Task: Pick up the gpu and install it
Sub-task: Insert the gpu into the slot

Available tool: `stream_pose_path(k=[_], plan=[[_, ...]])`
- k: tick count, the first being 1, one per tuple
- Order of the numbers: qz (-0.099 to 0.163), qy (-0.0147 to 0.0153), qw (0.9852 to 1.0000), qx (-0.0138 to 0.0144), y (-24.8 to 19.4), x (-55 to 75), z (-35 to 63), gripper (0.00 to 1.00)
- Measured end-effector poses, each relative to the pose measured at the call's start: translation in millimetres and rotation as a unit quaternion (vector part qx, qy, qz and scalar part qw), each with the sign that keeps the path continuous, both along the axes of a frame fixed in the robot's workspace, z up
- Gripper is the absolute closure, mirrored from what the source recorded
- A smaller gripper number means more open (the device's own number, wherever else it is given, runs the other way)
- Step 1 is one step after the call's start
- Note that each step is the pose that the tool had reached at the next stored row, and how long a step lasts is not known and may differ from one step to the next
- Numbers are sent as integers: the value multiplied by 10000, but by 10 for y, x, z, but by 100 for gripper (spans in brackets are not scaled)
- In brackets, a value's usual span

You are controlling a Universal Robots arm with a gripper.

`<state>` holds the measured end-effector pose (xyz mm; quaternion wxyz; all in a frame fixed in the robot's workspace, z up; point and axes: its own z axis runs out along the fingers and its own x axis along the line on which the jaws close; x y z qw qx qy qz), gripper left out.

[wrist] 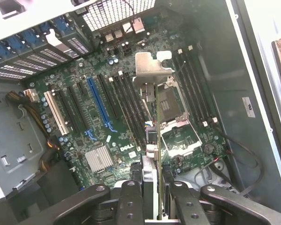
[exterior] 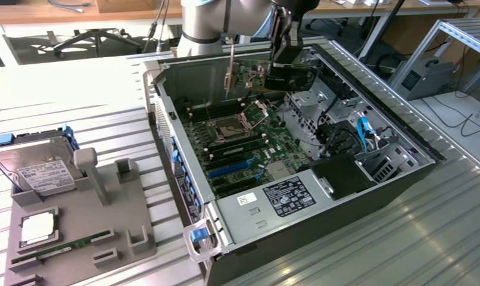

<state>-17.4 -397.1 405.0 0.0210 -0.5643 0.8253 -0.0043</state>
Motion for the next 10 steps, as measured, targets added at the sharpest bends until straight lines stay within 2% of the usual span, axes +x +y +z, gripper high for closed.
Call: stream_pose_path(k=[10], plan=[[117, 0, 9999, 0, 0, 0, 0, 73]])
